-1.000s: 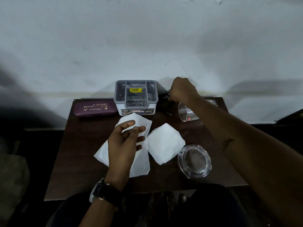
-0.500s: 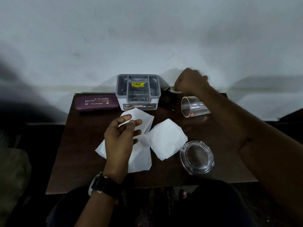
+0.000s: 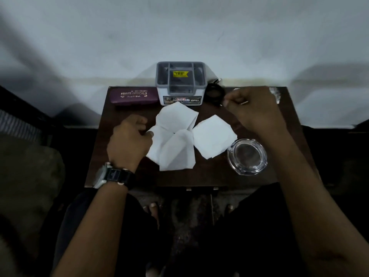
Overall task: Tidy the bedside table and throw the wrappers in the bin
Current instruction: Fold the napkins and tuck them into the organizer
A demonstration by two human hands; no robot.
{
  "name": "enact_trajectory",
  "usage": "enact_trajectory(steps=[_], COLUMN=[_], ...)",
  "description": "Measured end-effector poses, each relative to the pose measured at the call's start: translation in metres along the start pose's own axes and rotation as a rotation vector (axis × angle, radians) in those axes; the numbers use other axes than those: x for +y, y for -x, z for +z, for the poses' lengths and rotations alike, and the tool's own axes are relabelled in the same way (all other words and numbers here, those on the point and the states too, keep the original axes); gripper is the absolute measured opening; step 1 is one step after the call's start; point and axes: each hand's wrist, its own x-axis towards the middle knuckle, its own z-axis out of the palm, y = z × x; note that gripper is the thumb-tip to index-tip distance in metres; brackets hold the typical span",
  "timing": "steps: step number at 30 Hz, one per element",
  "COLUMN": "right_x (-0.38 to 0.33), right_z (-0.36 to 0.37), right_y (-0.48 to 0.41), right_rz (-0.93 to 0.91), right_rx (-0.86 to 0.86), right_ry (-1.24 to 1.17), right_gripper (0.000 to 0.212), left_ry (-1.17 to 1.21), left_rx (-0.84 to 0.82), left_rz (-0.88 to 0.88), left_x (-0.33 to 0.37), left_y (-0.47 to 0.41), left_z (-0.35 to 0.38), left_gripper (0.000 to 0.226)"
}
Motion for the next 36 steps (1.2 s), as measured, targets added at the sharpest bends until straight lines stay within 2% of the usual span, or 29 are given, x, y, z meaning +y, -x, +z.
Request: enact_trajectory(steps=[5, 9, 11, 16, 21, 26, 28, 32, 36], right_x=[0.013, 0.024, 0.029, 0.033, 0.021, 0.014, 0.014, 0.009, -0.003], right_z=[0.0, -0.03, -0.036, -0.026, -0.002, 0.019, 0.023, 0.022, 0.019], right_y=[0.016, 0.015, 0.015, 0.012, 0.016, 0.022, 0.022, 0.018, 0.02], right_rz=[-0.021, -0.006, 0.017, 0.054, -0.011, -0.086, -0.104, -0.094, -0.056], right_rx=[-0.049, 0.102, 0.114, 0.043, -0.095, -0.214, -0.239, -0.299, -0.614], right_ry=[0.042, -0.052, -0.098, -0.143, -0.039, 0.072, 0.096, 0.022, -0.282], right_gripper=[0.014, 0.01, 0.013, 0.007, 0.013, 0.015, 0.015, 0.021, 0.038], left_ry=[-0.009, -0.019, -0.03, -0.05, -0.24, -0.433, -0.367, -0.053, 0.411], left_rx=[-0.077, -0.109, -0.11, -0.191, -0.283, -0.27, -0.276, -0.37, -0.49], left_rz=[0.063, 0.106, 0.122, 0.229, 0.429, 0.542, 0.513, 0.399, 0.282], left_x=[-0.009, -0.013, -0.01, 0.004, 0.021, 0.032, 0.031, 0.034, 0.047], left_y=[0.002, 0.002, 0.002, 0.011, 0.01, -0.004, -0.009, -0.02, -0.02], left_z=[-0.01, -0.009, -0.006, 0.016, 0.047, 0.057, 0.054, 0.037, 0.02], left_gripper=[0.031, 0.03, 0.03, 0.038, 0.077, 0.064, 0.056, 0.046, 0.043])
